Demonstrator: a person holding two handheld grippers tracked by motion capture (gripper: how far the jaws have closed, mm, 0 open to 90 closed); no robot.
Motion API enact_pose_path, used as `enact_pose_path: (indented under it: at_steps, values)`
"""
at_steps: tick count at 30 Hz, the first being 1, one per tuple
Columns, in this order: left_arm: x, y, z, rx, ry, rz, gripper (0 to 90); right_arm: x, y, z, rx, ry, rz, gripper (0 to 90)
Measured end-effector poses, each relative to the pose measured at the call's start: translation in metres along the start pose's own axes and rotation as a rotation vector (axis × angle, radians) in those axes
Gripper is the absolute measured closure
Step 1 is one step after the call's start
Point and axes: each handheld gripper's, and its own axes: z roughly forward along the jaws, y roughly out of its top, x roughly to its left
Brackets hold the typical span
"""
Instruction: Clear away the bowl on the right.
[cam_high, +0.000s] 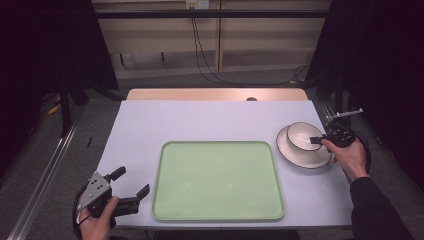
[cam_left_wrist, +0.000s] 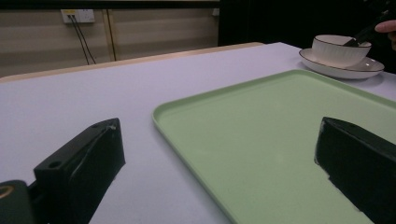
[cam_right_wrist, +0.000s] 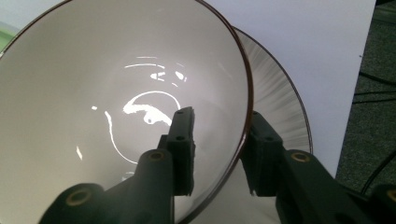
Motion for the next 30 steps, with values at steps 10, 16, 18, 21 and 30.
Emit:
enact_pose_path:
  at_steps: [10,16,18,21,30]
  values:
    - [0.0004,-0.0004,-0.0012,0.006,0.004,0.003,1.4,0.0012,0.0026,0.0019,0.006,-0.021,0.005,80.0]
    - [0.0001,-0.0006,-0.0014,0.009,0.009,0.001,1.4,0.0010,0.0034,0.0018,0.005,0.002,0.018,82.7]
    - [-0.0002,-0.0005,-0.0013,0.009,0.008,0.002,1.4,0.0008,0.0033,0.0018,0.004,0.004,0.021,82.9]
    - [-0.0002,-0.0005,-0.0013,0.004,0.008,0.002,1.4,0.0006,0.0030,0.0012,0.008,0.002,0.031,83.1]
    - [-0.0001,-0.0004,-0.0014,0.005,0.006,0.001,1.4,0.0008,0.0031,0.0001,0.012,0.004,0.053,83.3]
